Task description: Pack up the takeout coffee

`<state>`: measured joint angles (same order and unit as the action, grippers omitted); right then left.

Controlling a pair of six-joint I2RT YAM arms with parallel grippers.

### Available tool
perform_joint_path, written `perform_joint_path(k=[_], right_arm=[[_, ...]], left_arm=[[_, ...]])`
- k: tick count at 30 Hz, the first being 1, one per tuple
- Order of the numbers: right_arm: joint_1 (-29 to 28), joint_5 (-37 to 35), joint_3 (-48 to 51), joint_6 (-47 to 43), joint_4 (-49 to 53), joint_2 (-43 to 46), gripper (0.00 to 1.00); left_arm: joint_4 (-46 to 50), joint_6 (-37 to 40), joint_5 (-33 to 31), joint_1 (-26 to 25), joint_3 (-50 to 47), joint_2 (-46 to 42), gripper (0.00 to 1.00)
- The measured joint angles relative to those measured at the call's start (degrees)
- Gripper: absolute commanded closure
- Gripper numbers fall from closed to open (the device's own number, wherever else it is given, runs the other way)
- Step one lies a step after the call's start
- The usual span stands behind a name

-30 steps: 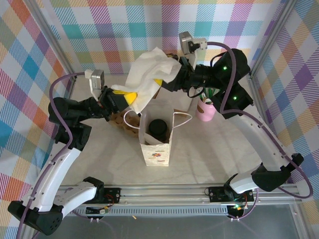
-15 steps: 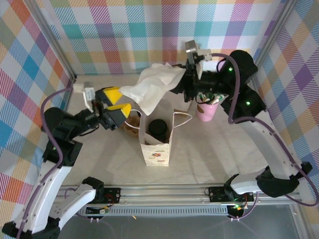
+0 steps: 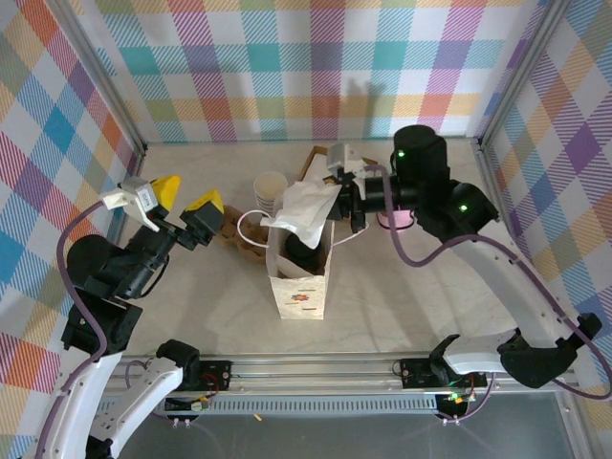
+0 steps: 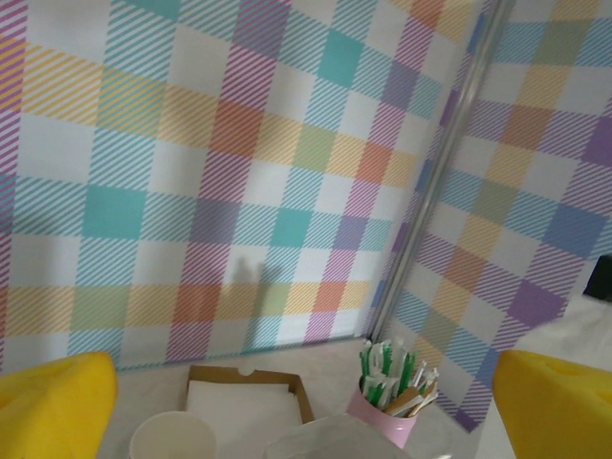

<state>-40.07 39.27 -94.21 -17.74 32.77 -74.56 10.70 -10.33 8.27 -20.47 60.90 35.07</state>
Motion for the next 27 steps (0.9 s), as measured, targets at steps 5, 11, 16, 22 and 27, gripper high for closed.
perform_joint_path(k=[5, 11, 16, 22, 27], right_arm=[[0.0, 1.0, 1.9, -2.6, 1.9, -1.5, 1.0], [0.0, 2.4, 3.9, -4.2, 4.0, -2.3, 1.0], [-0.1, 3.5, 4.6, -4.6, 5.2, -3.5, 0.99], [-1.0, 4.5, 4.6, -6.0, 7.5, -5.8, 0.96], [-1.9, 4.8, 4.6, -7.7, 10.6, -8.3, 0.95]], left_arm=[[0.2, 0.4, -0.7, 0.0, 0.0, 0.6, 0.0], [0.2, 0.4, -0.7, 0.0, 0.0, 0.7, 0.0], [0.2, 0.4, -0.7, 0.0, 0.0, 0.7, 0.0], [0.2, 0.4, -0.7, 0.0, 0.0, 0.8, 0.0], [0.2, 0.4, -0.6, 0.0, 0.0, 1.0, 0.0]])
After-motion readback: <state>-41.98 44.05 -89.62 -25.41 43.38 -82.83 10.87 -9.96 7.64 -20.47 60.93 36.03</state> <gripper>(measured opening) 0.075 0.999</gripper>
